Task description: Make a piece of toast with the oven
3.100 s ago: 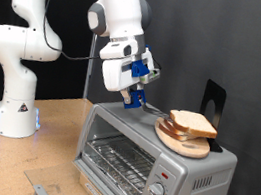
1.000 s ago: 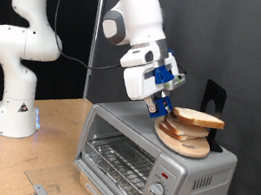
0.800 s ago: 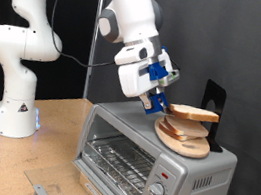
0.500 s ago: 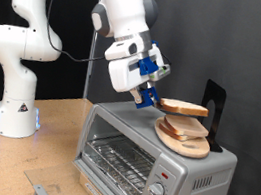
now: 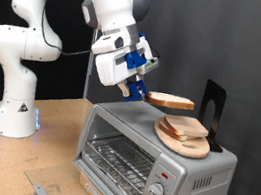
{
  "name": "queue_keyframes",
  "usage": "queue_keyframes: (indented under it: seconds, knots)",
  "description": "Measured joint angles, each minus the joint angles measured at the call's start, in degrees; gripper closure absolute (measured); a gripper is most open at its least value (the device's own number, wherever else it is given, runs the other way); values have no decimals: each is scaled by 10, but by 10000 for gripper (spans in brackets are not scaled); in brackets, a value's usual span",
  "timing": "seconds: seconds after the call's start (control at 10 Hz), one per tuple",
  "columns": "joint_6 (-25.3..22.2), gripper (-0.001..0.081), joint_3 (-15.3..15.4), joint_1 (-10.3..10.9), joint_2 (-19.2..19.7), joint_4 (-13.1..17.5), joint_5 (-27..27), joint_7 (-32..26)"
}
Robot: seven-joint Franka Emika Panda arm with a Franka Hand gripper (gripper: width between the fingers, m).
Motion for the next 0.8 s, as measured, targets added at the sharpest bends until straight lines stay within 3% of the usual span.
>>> queue_keyframes:
  seconds: [0.2, 0.8]
  knots:
    - [-23, 316, -38, 0, -14, -17, 40, -73]
    - [-87, 316, -140, -39, -58, -67, 28, -165]
